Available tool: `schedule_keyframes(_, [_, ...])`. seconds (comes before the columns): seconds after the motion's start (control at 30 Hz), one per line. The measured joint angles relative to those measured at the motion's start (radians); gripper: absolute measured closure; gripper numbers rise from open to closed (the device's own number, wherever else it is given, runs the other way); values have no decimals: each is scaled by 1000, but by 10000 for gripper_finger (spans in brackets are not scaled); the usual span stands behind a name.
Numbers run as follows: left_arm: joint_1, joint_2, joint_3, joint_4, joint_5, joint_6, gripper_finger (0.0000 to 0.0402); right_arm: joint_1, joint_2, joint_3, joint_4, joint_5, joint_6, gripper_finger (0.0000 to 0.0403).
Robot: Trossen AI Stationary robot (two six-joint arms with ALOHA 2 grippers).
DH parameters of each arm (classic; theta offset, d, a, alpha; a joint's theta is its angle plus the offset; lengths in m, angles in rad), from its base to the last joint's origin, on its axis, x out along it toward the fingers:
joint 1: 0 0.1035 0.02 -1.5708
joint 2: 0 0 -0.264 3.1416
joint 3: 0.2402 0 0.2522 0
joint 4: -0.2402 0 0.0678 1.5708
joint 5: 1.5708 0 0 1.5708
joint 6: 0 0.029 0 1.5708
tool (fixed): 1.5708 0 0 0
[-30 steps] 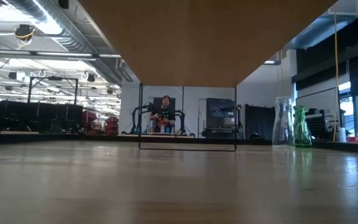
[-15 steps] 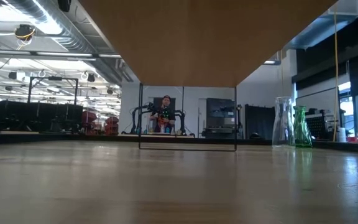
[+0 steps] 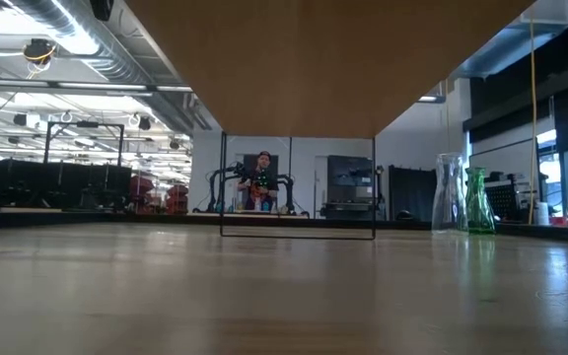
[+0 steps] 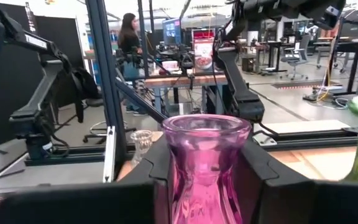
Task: Sort vases onto shelf
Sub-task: Put the top pink vase on the shelf aligned with the other pink vase
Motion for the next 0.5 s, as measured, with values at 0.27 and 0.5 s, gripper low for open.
schedule_keyframes(0.27, [0,0,0,0,0,0,334,32,15,-1,-8,132,-8,319])
schedule_keyframes(0.5, [0,0,0,0,0,-24,334,63,15,-2,-28,175,23,319])
